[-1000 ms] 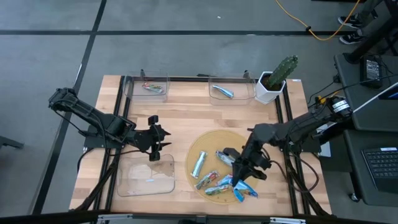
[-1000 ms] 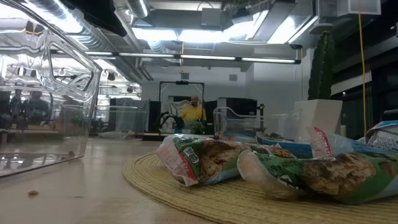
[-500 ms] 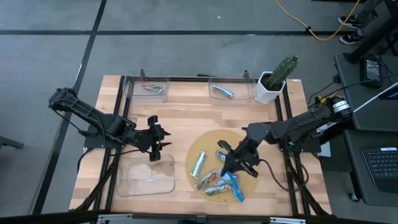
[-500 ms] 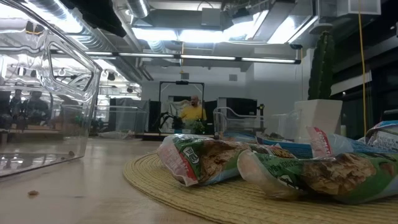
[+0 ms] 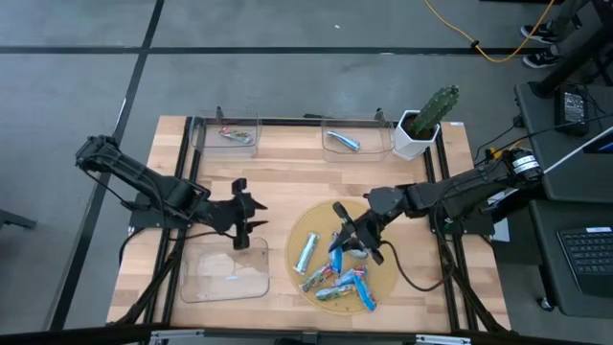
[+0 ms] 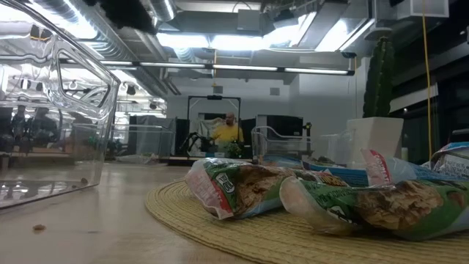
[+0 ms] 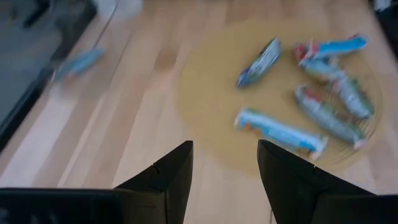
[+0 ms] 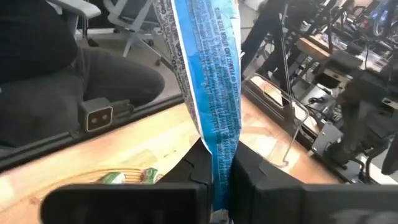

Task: Pick and place Granola Bars by type
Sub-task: Put the blue granola bar into the bottom transparent bin

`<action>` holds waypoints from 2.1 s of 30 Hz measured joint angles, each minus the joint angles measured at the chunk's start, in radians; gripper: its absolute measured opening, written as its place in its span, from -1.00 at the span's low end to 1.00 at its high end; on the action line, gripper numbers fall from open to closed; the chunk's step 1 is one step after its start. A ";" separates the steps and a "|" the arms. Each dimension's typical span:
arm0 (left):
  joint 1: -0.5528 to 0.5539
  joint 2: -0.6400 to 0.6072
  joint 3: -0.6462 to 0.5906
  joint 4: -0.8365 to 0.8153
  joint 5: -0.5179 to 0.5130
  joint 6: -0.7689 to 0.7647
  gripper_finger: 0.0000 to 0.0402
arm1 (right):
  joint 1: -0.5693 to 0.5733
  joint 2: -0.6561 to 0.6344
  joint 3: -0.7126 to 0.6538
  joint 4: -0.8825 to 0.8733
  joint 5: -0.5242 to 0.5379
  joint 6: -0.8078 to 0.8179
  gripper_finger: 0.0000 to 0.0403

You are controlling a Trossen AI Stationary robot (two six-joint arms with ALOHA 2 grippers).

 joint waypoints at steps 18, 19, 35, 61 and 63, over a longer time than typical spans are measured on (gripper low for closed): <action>-0.001 0.317 0.000 0.712 0.162 0.450 0.09 | -0.048 0.000 0.000 -0.051 -0.047 -0.065 -0.88; -0.001 0.331 0.000 0.757 0.162 0.465 0.12 | -0.048 0.000 0.000 -0.051 -0.047 -0.065 -0.88; 0.007 0.378 0.000 1.093 0.248 0.603 0.42 | -0.052 0.007 0.000 -0.044 -0.050 -0.111 -0.87; 0.061 0.541 0.133 1.096 0.314 0.639 0.18 | -0.126 0.074 0.000 0.089 -0.129 -0.114 -0.88; 0.062 0.541 0.133 1.096 0.319 0.639 0.04 | -0.126 0.074 0.000 0.092 -0.129 -0.114 -0.84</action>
